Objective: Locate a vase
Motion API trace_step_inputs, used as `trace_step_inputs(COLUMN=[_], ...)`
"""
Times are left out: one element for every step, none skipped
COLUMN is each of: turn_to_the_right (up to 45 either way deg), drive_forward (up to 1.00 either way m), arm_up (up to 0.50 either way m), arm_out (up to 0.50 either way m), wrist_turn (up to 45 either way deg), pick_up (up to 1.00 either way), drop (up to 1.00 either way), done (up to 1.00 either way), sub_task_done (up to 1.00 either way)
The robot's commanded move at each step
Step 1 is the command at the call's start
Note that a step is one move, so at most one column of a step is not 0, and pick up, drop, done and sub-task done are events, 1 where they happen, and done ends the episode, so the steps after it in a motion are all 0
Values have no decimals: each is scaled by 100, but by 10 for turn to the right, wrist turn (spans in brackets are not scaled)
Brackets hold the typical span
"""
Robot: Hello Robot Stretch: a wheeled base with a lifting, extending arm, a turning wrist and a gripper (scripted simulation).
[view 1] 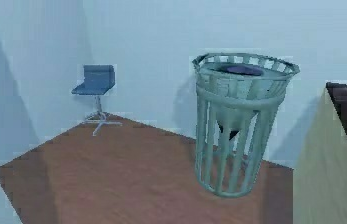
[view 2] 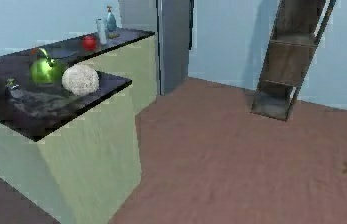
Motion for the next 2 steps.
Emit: trace_step_inputs(turn_to_the_right=[0,-450], drive_forward=[65,0], arm_up=[0,0], arm_out=[0,0], wrist_turn=[0,0], pick_up=[0,0], drop=[0,0], done=[0,0], sub_task_done=[0,0])
